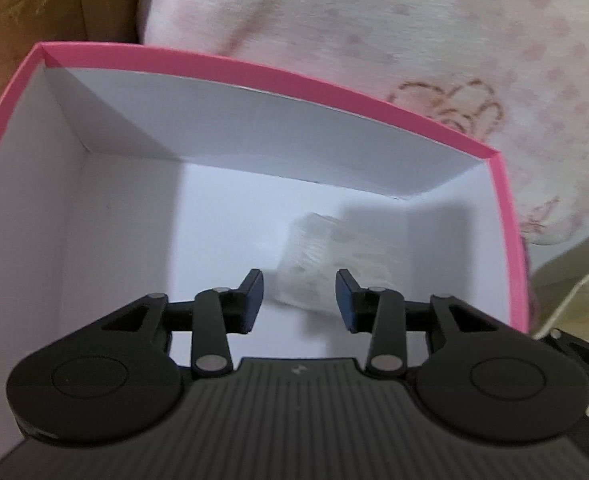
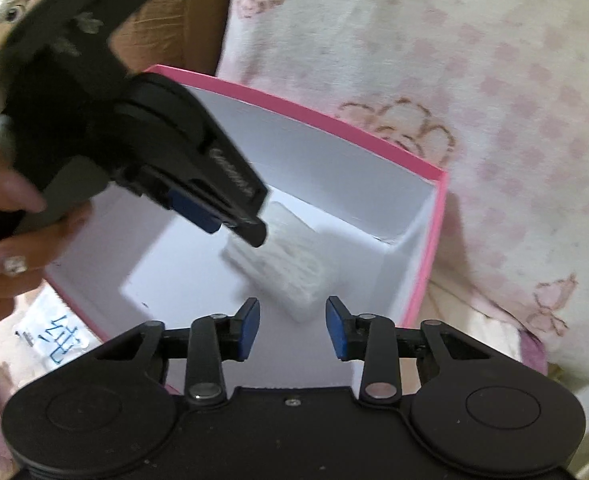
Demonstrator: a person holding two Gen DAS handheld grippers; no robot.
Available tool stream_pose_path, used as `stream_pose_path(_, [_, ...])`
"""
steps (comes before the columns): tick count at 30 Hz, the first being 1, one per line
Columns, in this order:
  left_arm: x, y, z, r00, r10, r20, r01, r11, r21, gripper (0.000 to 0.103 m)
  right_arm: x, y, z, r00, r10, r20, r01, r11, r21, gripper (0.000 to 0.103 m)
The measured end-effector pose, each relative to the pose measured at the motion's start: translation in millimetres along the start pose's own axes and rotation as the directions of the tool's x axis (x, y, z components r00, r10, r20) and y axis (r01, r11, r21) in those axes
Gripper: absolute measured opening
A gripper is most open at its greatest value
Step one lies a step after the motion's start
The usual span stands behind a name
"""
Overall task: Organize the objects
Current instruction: 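Open the left gripper to release the clear box and lift away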
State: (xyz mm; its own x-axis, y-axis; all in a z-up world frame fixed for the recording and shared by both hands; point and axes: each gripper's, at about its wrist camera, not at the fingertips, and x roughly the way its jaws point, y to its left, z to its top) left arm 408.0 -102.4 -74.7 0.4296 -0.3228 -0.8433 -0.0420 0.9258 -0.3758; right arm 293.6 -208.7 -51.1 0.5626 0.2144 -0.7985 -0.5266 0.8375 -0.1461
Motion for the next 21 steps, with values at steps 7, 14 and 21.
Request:
stream_pose_path(7, [14.9, -7.8, 2.5, 0.993, -0.110, -0.040, 0.109, 0.994, -0.029, 0.026, 12.7, -3.6, 3.5, 1.000, 0.006, 0.001, -0.006, 1.000, 0.004, 0.036])
stream_pose_path(14, [18.4, -20.3, -0.1, 0.988, -0.148, -0.050, 0.145, 0.987, -0.063, 0.026, 4.7, -9.6, -3.2, 0.999, -0.037, 0.005, 0.036, 0.999, 0.030, 0.036])
stream_pose_path(21, [-33.8, -25.8, -22.3, 0.996, -0.092, 0.007, 0.090, 0.990, 0.108, 0.026, -29.2, -3.8, -11.3, 0.999, -0.040, 0.031, 0.038, 0.997, 0.062, 0.040])
